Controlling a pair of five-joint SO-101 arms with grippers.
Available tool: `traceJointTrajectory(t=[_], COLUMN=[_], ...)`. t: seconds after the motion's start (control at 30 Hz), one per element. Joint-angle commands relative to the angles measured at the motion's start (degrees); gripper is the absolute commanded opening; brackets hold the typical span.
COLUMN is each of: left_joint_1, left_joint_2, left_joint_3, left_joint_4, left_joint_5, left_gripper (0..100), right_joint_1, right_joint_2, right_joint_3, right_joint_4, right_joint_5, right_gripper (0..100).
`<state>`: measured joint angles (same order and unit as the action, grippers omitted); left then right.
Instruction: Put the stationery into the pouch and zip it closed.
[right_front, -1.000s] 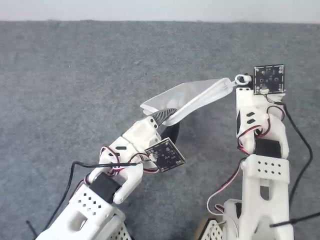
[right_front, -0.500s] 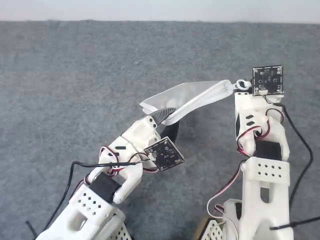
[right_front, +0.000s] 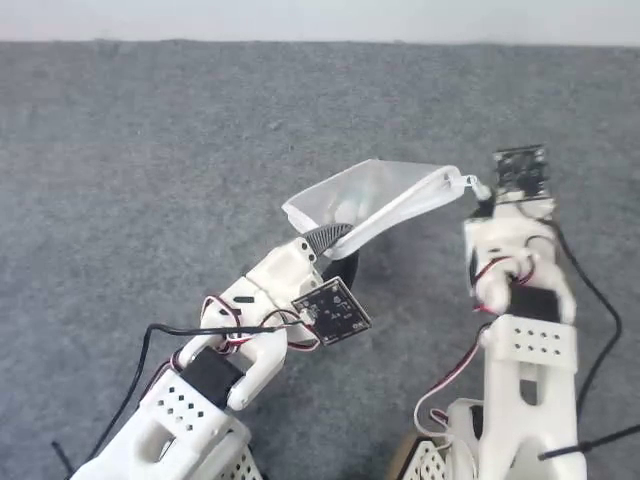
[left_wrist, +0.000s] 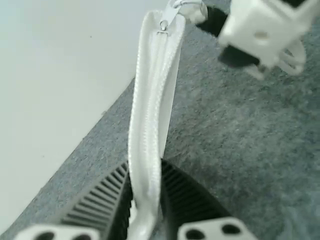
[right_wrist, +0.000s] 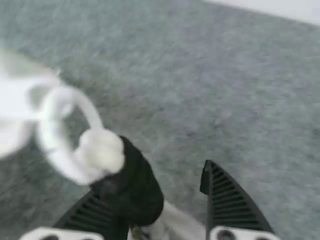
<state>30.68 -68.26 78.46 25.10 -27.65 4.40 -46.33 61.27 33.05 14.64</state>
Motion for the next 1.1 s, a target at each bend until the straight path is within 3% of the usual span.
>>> traceJointTrajectory(t=[0.0, 0.33, 0.57, 1.07], left_joint_1=[0.1, -0.4, -8.2, -22.6], left_joint_2=[-1.1, -1.1, -1.1, -3.3], left_joint_3=[-0.5, 0.0, -2.2, -6.2], left_joint_4=[-1.1, -1.1, 1.9, 15.7], left_joint_5=[1.5, 11.3, 19.8, 22.8], left_gripper=[6, 18, 29, 29], right_joint_1=[-3.1, -5.2, -5.1, -5.2], right_joint_2=[-1.7, -1.8, -4.0, -38.5], right_joint_3=[2.4, 6.1, 6.2, 13.5], right_joint_4=[-3.8, -4.6, 0.0, 17.6], right_joint_5=[0.8, 0.4, 0.4, 0.9], right_gripper=[18.4, 18.4, 18.4, 18.4])
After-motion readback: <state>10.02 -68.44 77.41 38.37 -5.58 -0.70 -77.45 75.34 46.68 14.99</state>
